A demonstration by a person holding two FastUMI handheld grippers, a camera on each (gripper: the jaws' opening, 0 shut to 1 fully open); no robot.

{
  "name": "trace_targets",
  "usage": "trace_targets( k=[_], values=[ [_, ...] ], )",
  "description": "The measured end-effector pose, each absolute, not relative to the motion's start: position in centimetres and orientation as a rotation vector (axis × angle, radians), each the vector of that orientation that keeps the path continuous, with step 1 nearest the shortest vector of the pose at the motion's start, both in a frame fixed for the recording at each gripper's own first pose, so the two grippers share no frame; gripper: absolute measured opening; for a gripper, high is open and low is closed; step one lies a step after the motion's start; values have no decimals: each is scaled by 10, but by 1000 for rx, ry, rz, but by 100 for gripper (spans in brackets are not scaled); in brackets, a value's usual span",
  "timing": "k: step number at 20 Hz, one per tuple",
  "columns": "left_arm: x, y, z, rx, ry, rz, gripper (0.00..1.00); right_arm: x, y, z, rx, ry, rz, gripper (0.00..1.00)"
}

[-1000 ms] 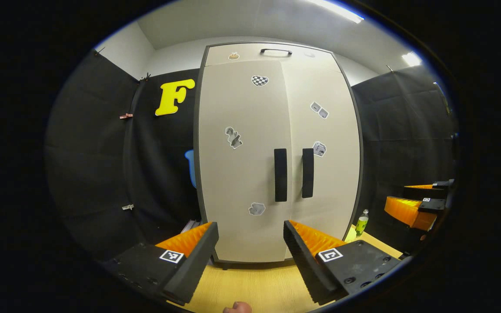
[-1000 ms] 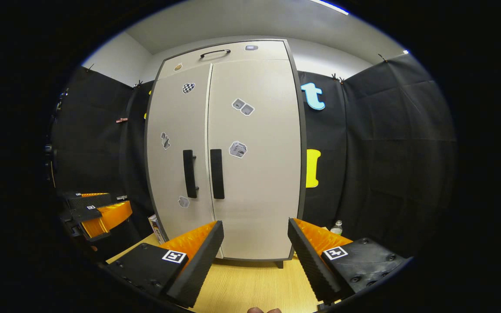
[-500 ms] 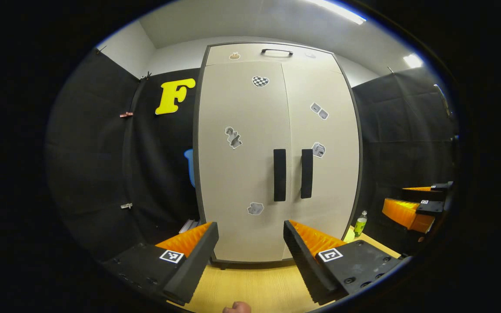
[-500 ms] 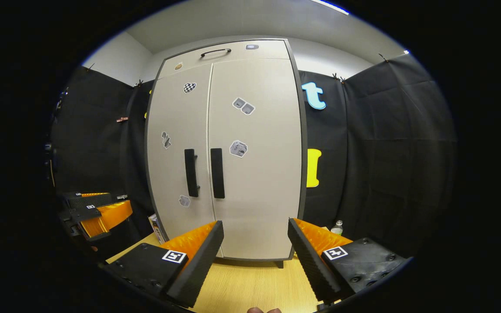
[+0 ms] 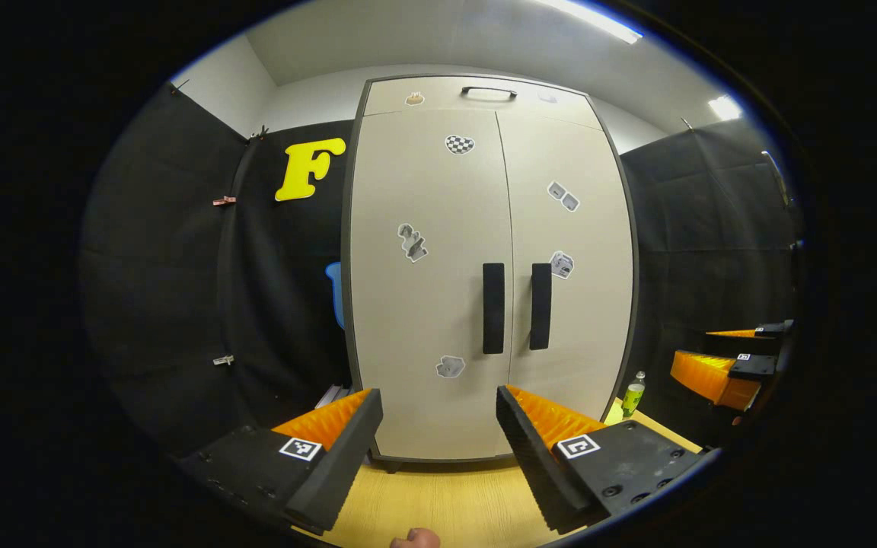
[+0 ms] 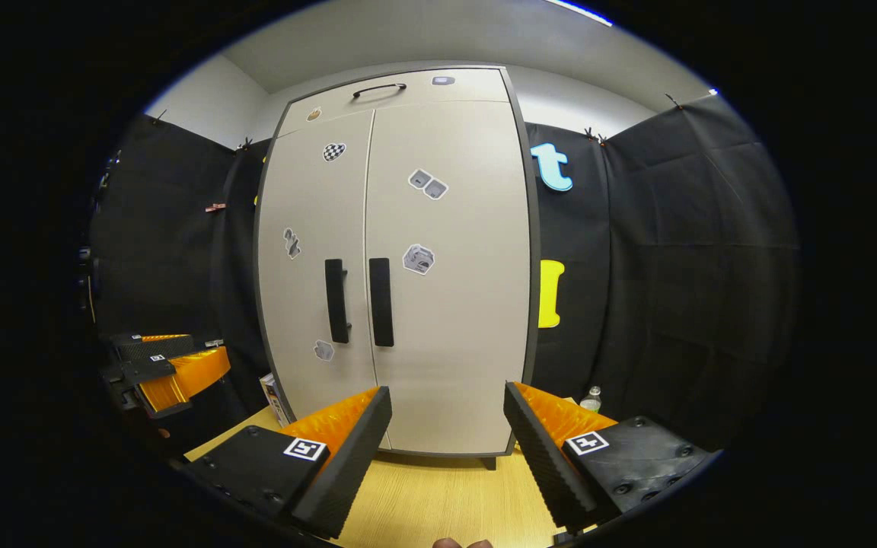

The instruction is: Grab one shoe with the right hand and put it into the shoe cabinet, grab the other shoe with the left hand and put it into the shoe cabinet; then close the right door with the right hand and the left door with the left hand.

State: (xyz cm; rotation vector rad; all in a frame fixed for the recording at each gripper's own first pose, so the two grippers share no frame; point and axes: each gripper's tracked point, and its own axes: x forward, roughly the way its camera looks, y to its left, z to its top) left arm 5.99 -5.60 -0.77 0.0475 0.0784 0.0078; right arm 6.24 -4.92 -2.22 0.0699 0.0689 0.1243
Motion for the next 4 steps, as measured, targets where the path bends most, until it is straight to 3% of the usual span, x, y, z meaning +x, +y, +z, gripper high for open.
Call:
trace_targets(
  k=[4],
  values=[
    [62, -57, -9, 51, 82, 7, 96, 63, -50, -23, 70, 71, 124, 98]
  ],
)
